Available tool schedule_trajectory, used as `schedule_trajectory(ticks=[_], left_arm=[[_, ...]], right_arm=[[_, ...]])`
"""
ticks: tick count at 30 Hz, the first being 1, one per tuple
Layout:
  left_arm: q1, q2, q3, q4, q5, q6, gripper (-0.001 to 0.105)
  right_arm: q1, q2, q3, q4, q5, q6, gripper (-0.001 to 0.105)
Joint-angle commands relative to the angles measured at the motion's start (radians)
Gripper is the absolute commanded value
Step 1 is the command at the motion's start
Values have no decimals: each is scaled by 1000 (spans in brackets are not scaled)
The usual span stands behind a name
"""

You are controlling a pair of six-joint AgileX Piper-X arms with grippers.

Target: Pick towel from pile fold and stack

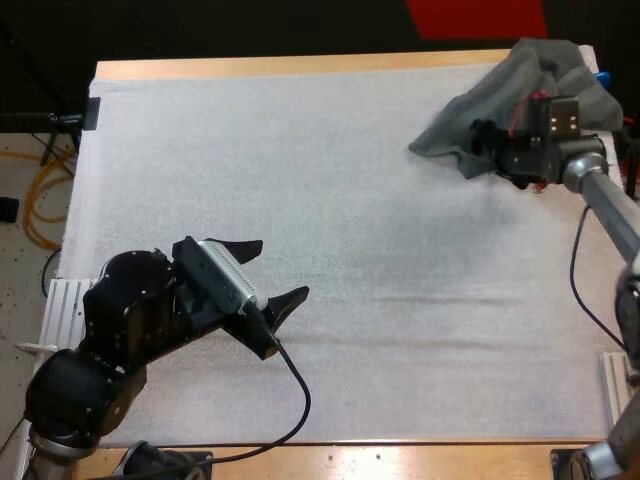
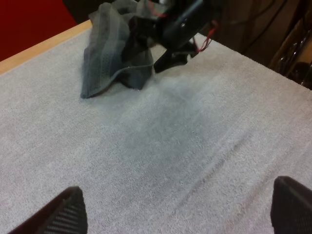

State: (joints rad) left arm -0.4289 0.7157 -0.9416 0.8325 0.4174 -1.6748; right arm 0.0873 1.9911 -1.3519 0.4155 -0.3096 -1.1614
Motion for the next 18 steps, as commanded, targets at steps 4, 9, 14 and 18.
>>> schedule_trajectory(ticks=[4, 9, 14, 18], left_arm=[[-2, 0, -7, -8, 5, -11, 74], [-2, 0, -7, -8, 5, -11, 74], [-2, 0, -7, -8, 5, -11, 74], [-2, 0, -7, -8, 5, -11, 74]], right_arm=[[1, 61, -50, -72, -94, 120, 69], [-2, 86, -53, -83, -100, 202, 22], [-2, 45, -53, -89, -141, 94, 1], [4, -52, -53, -72, -125, -62, 1]])
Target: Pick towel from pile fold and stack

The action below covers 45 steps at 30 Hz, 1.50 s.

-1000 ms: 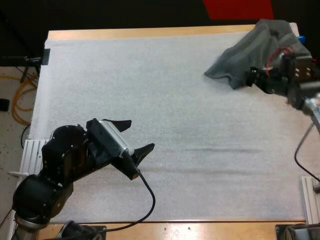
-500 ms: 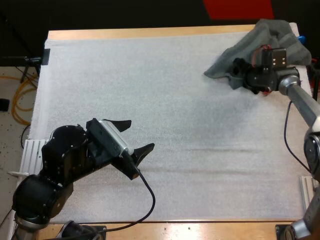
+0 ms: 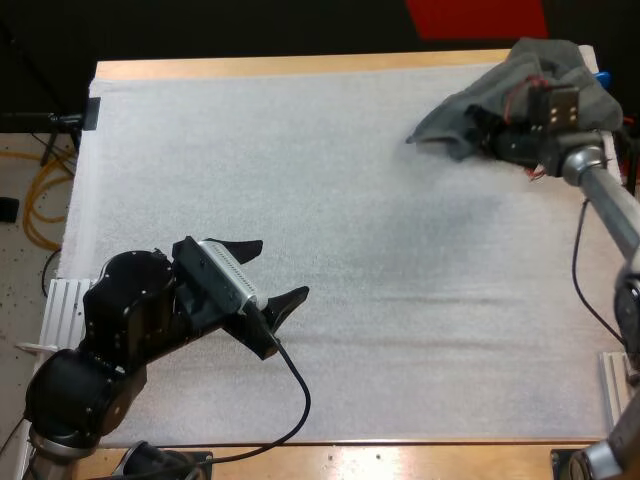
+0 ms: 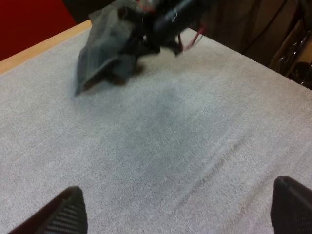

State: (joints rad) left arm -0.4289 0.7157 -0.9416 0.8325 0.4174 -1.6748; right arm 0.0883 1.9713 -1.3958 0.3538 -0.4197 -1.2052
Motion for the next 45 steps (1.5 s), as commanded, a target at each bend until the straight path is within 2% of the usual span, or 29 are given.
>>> schedule_trajectory(ticks=[1, 5, 8, 10, 18, 24, 26, 29, 34, 36, 41, 45], left_arm=[[-2, 0, -7, -8, 5, -11, 74], [-2, 0, -7, -8, 5, -11, 74], [-2, 0, -7, -8, 5, -11, 74], [-2, 0, -7, -3, 5, -11, 74], [-2, -61, -44, 36, 5, -11, 74], [-2, -138, -48, 98, 5, -11, 74], [-2, -160, -48, 170, 5, -11, 74], [-2, -175, -48, 242, 5, -11, 74], [-2, -178, -48, 273, 5, -11, 74], [-2, -178, -48, 267, 5, -11, 74], [-2, -178, -48, 261, 3, -11, 74], [-2, -178, -48, 261, 3, -11, 74]], right_arm=[[5, -73, -9, 8, 13, -80, 1], [22, -263, -9, 74, 105, -315, 1], [28, -393, -9, 117, 114, -452, 1], [28, -463, -9, 140, 114, -501, 1], [28, -706, -9, 258, 31, -519, 1], [56, -775, -9, 523, 28, -523, 1], [92, -775, -9, 656, 14, -565, 1], [161, -769, 11, 772, 34, -618, 1], [280, -765, 131, 763, 52, -600, 1], [324, -763, 200, 727, 52, -551, 1], [483, -762, 408, 471, 57, -353, 1], [611, -762, 487, 356, 40, -253, 1]])
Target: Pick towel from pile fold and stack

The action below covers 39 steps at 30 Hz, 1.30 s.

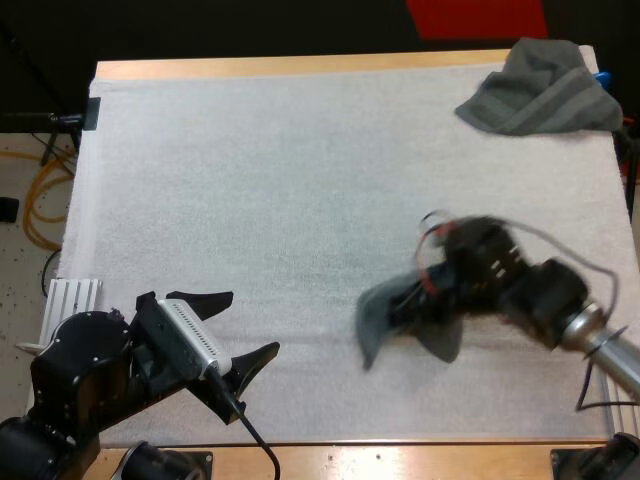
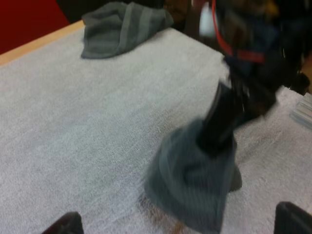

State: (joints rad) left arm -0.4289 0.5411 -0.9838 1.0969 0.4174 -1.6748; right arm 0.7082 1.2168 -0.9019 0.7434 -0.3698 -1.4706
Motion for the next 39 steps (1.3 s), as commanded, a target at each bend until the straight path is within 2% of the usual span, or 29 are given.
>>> schedule_trajectory(ticks=[1, 3, 6, 8, 10, 14, 17, 20, 25, 27, 29, 32, 35, 39], left_arm=[[-2, -4, -5, -3, 3, -11, 74], [-2, -4, -5, -3, 3, -11, 74], [-2, -4, -5, -3, 3, -11, 74], [-2, -4, -5, -3, 3, -11, 74], [-2, -4, -5, -3, 3, -11, 74], [-2, -4, -5, -3, 3, -11, 74], [-2, -4, -5, -3, 3, -11, 74], [-2, -4, -5, -3, 3, -11, 74], [-2, -4, -5, -3, 3, -31, 74], [-2, -4, 0, -1, 3, -38, 74], [-2, -4, 8, 2, 3, -48, 74], [-2, -4, 18, 23, 3, -50, 74], [-2, -4, 19, 68, 3, -50, 74], [-2, -4, 19, 118, 3, -50, 74]], right_arm=[[39, -7, 7, -57, -9, 21, 3], [97, -7, 16, -92, -9, 35, 11], [190, -7, 19, -139, -9, 61, 40], [241, -7, 19, -161, -9, 61, 67], [267, -7, 19, -163, -8, 55, 78], [272, -7, 19, -154, 7, 54, 79], [257, -7, 19, -156, 95, 34, 79], [211, -7, 19, -156, 134, 23, 79], [79, 26, 19, -156, 121, -16, 78], [23, 55, 19, -156, 106, -30, 73], [-31, 108, 19, -156, 57, -38, 64], [-65, 182, 19, -156, 11, -57, 57], [-66, 253, 19, -156, 14, -121, 57], [-66, 323, 19, -156, 33, -129, 57]])
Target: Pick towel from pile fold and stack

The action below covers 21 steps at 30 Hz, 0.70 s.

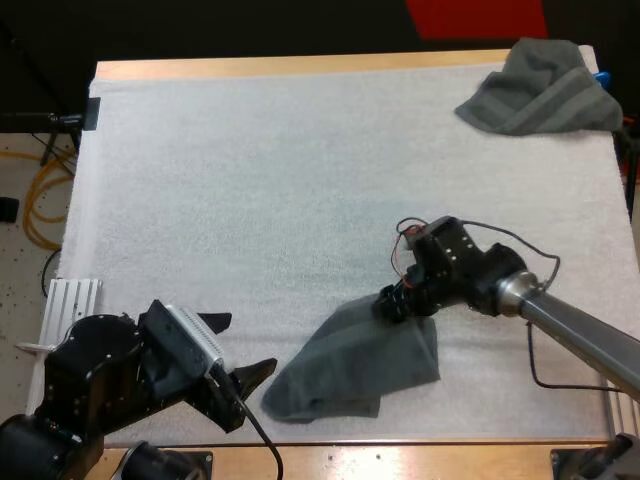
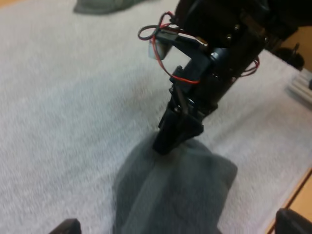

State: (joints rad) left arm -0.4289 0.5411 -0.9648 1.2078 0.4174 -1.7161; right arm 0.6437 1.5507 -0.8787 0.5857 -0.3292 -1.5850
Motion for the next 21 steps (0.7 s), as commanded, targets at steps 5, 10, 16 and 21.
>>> schedule_trajectory(ticks=[5, 10, 16, 21], left_arm=[[-2, -4, 0, 26, 3, -9, 74], [-2, -4, 0, 26, 3, -9, 74], [-2, -4, 0, 26, 3, -9, 74], [-2, -4, 0, 26, 3, -9, 74]], right_arm=[[-1, 50, -4, -5, 54, -13, 57], [-1, 90, -4, -6, 41, -13, 54], [-1, 97, -9, -60, 28, -12, 0], [-1, 97, -50, -125, 57, -11, 1]])
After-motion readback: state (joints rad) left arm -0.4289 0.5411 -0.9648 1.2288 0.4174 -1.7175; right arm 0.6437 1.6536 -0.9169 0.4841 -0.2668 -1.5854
